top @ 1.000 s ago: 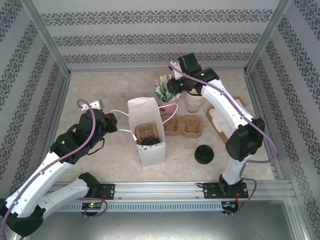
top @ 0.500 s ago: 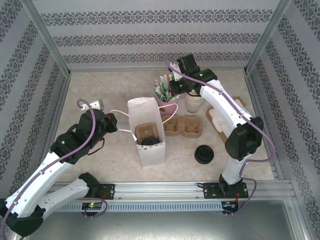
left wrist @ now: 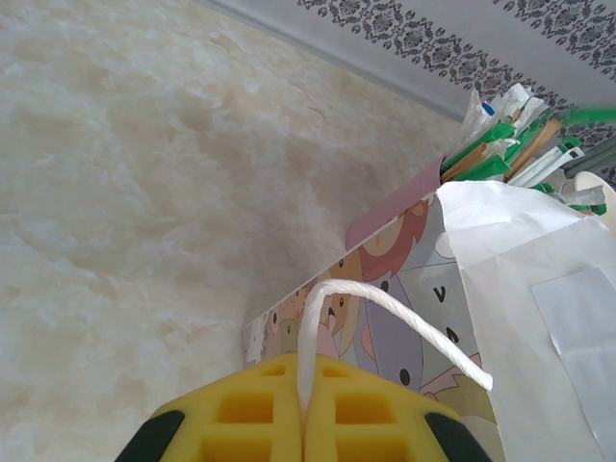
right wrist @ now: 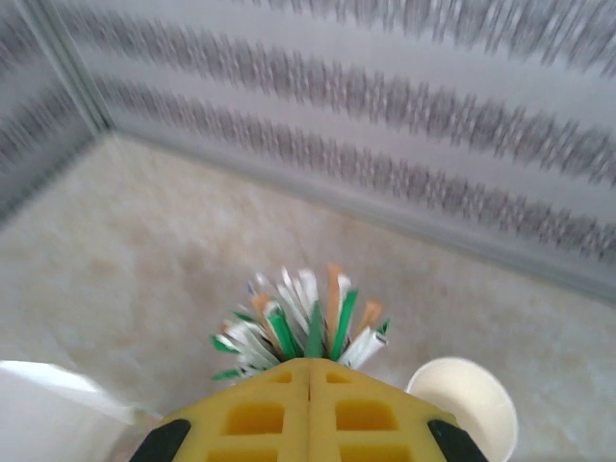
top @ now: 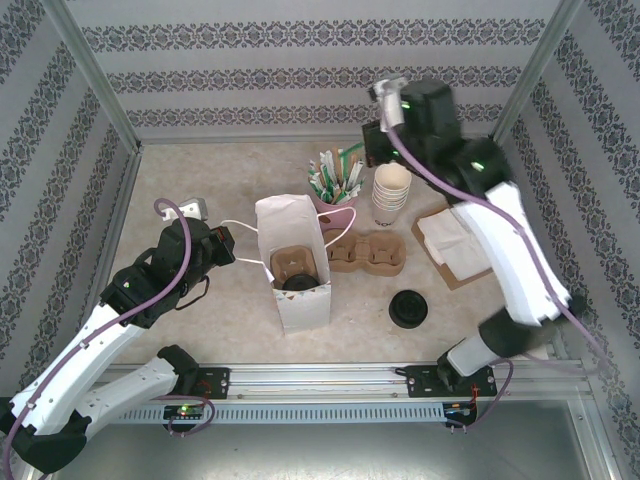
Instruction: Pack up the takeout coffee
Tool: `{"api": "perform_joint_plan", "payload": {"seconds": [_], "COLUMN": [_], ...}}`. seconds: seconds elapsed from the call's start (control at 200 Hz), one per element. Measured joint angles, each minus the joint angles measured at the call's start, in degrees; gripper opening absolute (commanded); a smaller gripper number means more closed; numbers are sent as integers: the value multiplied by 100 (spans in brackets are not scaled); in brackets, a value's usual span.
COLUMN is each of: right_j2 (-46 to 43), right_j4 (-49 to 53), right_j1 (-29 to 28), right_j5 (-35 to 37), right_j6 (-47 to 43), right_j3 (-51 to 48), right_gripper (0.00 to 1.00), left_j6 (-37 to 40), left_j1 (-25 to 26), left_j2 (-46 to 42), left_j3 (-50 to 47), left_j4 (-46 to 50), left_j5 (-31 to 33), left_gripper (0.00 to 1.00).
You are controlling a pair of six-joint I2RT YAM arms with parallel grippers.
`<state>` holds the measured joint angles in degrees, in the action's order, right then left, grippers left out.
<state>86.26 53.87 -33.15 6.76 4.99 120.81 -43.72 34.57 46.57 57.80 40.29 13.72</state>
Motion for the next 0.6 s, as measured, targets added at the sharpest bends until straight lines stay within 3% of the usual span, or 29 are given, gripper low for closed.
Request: {"api": "perform_joint_plan", "payload": {"seconds": [0.275,0.605], "right_j2": [-1773,-1587], "right_j4": [-184,415], "right_j1": [-1075,-2031], "right_j5": [-39,-181], "right_j6": [391,994], "right_j3": [87,-798], "right_gripper": [0,0], "left_j6": [-2,-2], "left_j1": [0,0], "left_j2": [0,0], "left_j3": [0,0], "left_j4": [-2,0], "left_j5": [-57,-122], "left_gripper": [0,0]}}
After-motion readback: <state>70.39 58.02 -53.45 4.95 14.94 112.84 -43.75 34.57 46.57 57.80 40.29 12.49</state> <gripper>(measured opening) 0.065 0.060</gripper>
